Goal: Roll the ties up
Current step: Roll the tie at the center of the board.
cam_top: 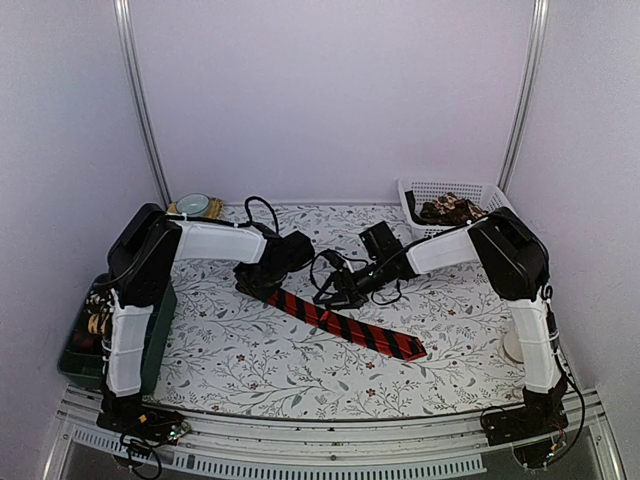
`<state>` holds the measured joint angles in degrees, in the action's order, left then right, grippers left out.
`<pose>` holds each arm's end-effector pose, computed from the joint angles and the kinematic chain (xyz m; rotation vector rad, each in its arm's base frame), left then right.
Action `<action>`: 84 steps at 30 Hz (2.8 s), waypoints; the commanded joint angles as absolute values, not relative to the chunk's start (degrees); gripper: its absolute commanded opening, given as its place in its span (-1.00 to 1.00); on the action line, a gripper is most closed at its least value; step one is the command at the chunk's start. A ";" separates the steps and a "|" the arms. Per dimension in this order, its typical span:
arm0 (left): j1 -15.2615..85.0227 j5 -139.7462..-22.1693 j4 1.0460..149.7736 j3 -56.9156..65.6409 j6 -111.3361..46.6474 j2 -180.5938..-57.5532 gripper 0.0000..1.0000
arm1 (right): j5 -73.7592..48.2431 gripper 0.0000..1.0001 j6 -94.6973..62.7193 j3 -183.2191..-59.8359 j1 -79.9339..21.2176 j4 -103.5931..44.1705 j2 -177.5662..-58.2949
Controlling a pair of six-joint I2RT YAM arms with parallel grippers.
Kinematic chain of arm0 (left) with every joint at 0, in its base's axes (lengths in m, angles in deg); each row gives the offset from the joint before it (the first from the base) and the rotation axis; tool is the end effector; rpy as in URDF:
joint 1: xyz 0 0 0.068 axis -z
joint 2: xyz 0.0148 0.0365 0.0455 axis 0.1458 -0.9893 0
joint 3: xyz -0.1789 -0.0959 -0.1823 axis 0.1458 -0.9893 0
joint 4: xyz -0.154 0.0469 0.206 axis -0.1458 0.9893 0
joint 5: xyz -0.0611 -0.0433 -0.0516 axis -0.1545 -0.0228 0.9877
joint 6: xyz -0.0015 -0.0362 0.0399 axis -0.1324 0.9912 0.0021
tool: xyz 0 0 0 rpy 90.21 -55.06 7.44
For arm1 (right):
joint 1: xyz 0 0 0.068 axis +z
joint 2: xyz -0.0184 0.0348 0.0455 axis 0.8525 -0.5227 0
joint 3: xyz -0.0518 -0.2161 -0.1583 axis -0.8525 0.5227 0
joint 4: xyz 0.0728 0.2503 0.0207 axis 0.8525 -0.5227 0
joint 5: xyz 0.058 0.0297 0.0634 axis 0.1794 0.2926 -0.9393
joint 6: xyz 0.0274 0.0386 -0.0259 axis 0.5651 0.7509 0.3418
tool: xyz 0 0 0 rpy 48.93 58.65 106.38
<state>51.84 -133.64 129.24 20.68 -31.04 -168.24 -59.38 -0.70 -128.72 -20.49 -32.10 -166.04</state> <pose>0.3126 -0.2618 0.1357 0.6648 2.5094 0.9111 0.3457 0.3066 0.1101 -0.8274 2.4453 1.5953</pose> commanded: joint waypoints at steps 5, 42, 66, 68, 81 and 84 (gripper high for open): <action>53.07 -127.91 127.66 19.81 -30.63 -169.79 -0.31 | -61.10 0.55 1.05 -127.24 -21.65 -29.86 -157.40; 43.81 -91.38 114.46 15.09 -46.51 -146.51 1.00 | -56.60 0.40 -4.76 -127.55 -22.79 -37.51 -154.51; 25.71 -64.77 112.30 8.74 -102.15 -145.73 1.00 | -52.40 0.11 -9.14 -119.55 -19.68 -43.92 -146.82; 26.26 -66.96 111.87 10.02 -101.46 -147.77 1.00 | -52.05 0.11 -8.65 -118.13 -19.61 -43.29 -146.30; 27.08 -64.31 93.25 -2.01 -87.01 -134.48 1.00 | -45.90 0.10 -6.89 -113.03 -19.90 -47.69 -144.48; 29.47 -66.48 93.96 -2.80 -86.27 -132.85 1.00 | -43.13 0.10 -7.65 -112.63 -20.40 -51.10 -143.38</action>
